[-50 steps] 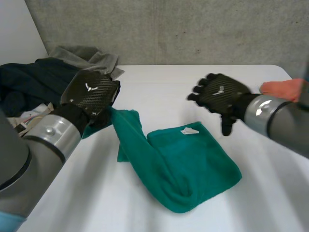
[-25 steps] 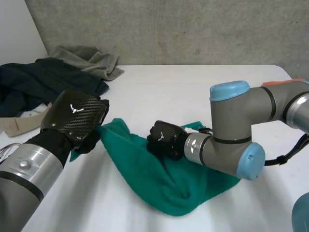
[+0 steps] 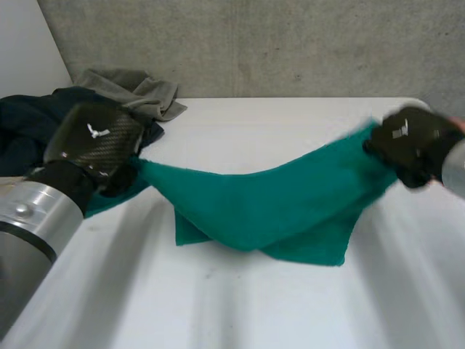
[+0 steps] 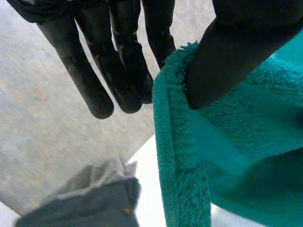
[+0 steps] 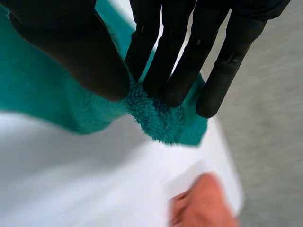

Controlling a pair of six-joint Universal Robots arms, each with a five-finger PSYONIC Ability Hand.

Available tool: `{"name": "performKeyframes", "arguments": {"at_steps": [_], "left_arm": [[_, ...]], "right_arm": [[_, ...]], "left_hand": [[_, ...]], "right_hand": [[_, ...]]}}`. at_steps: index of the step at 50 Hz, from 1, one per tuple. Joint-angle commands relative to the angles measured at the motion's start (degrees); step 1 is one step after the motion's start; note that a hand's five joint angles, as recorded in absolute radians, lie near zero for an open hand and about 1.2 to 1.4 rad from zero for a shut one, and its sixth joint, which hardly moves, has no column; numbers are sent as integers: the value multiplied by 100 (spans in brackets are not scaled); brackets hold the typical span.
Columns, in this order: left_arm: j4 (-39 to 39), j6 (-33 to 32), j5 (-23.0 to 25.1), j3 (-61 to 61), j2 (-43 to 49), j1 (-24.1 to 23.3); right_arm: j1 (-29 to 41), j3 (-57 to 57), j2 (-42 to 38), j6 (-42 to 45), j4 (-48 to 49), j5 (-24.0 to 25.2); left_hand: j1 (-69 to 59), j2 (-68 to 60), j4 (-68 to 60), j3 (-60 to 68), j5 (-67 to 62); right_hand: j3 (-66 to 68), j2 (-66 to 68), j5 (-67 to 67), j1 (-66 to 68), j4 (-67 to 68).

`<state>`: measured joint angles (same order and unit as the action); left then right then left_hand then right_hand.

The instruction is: Fold the laundry.

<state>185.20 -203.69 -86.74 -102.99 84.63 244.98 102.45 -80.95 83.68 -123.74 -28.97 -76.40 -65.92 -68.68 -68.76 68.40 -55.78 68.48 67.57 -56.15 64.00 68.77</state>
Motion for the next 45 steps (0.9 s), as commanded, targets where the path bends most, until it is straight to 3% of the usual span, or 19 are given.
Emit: {"name": "performKeyframes", "arguments": {"at_steps": [1, 7, 11, 15, 16, 20, 22, 29, 38, 45], "left_arm": [[42, -31, -18, 269, 1309, -47], [200, -109, -53, 1736, 2619, -21], [402, -539, -36, 3142, 3165, 14], [1235, -1181, -27, 4487, 3402, -21], [1794, -1356, -62, 4872, 3429, 14], [2930, -1376, -124, 5052, 3315, 15], [3188, -1367, -159, 5008, 3262, -20], [2820, -1139, -238, 3797, 2850, -29], [2670, -690, -203, 1855, 2673, -91], [2635, -707, -203, 598, 2726, -573]], "right_arm": [[38, -545, -456, 386, 222, -6], [56, 113, -1468, -35, 1270, -164], [100, 1150, -1978, -642, 2183, -481], [109, 1880, -2172, -1152, 3877, -657], [109, 1933, -2146, -1327, 4769, -683], [109, 1707, -1980, -1626, 6539, -841], [117, 1539, -1865, -1627, 6799, -912], [100, 775, -1504, -1645, 6168, -658], [47, -297, -1548, -1601, 3938, 160], [-66, -913, -1926, -1190, 2908, 152]], "left_hand": [[-1408, -1132, -1124, 1160, -1422], [-1408, -1132, -1124, 1160, -1422], [-1408, -1132, -1124, 1160, -1422], [-1408, -1132, -1124, 1160, -1422], [-1408, -1132, -1124, 1160, -1422], [-1408, -1132, -1124, 1160, -1422], [-1408, -1132, -1124, 1160, -1422], [-1408, -1132, -1124, 1160, -1422], [-1408, -1132, -1124, 1160, -1422], [-1408, -1132, -1124, 1160, -1422]], "right_hand": [[1152, 1243, -1385, 1600, 1123], [1152, 1243, -1385, 1600, 1123], [1152, 1243, -1385, 1600, 1123], [1152, 1243, -1385, 1600, 1123], [1152, 1243, -1385, 1600, 1123], [1152, 1243, -1385, 1600, 1123], [1152, 1243, -1385, 1600, 1123], [1152, 1243, -1385, 1600, 1123], [1152, 1243, -1385, 1600, 1123], [1152, 1243, -1385, 1600, 1123]]}}
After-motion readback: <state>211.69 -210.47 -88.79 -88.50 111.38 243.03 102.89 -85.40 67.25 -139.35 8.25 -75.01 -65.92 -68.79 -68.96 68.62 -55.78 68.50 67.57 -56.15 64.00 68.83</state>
